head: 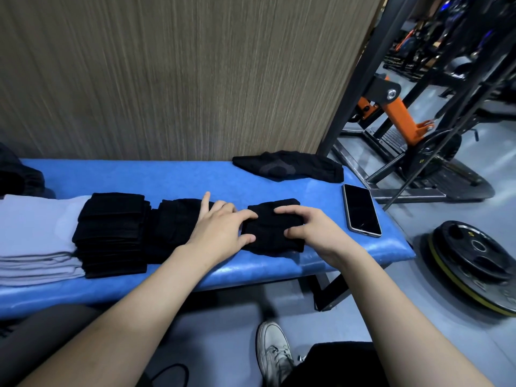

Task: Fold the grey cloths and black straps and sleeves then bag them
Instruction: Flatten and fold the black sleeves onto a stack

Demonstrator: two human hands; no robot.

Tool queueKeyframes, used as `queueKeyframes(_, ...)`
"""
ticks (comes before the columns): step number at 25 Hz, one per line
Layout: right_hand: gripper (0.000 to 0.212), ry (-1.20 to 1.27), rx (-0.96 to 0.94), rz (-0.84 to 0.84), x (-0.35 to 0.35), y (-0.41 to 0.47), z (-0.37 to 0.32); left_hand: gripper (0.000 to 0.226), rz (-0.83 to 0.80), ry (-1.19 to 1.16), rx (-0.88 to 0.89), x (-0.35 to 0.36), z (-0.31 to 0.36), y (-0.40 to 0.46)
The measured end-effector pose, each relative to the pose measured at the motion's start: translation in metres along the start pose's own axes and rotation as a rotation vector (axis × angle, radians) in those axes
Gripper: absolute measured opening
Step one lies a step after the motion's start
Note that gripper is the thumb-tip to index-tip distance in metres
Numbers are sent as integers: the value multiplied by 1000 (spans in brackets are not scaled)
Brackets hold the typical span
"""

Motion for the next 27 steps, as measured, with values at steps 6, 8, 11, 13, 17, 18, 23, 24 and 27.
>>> queueKeyframes(6,57,321,-144,-66,-5,-11,-30,46,-13,-570,-40,-10,3,1)
queueKeyframes(8,58,358,-179,-88,-5,-13,-36,44,-22,-880,-38,-16,9,-1)
queueKeyframes(11,58,401,-210,-112,-4,-13,-42,44,-38,-1153,-81,-20,8,-4)
queueKeyframes(13,57,411,-223,-119,-4,-13,-45,45,-72,-1220,-101,-19,7,-6)
queueKeyframes(17,53,346,-221,-102,-1,-6,-46,42,-26,-1213,-79,-35,1,-9)
queueKeyframes(18,51,305,-213,-81,-1,-3,-45,40,1,-1151,-74,-40,-3,-11)
queueKeyframes(23,45,246,-200,-32,11,10,-48,34,68,-1032,-166,-51,-28,-23)
queueKeyframes(24,45,272,-206,-36,16,11,-52,32,76,-1069,-177,-54,-32,-26)
queueKeyframes(27,44,348,-235,-20,35,16,-68,28,91,-1166,-193,-69,-47,-35)
Point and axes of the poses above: each hand's wrist, its own y-axis towards the middle knuckle, its own x-axis out of the palm, z = x × y, the point moved 10 cm from there along y, towards the middle knuckle, and after that the axes turned 11 degrees about -y, right-handed, at the moved point
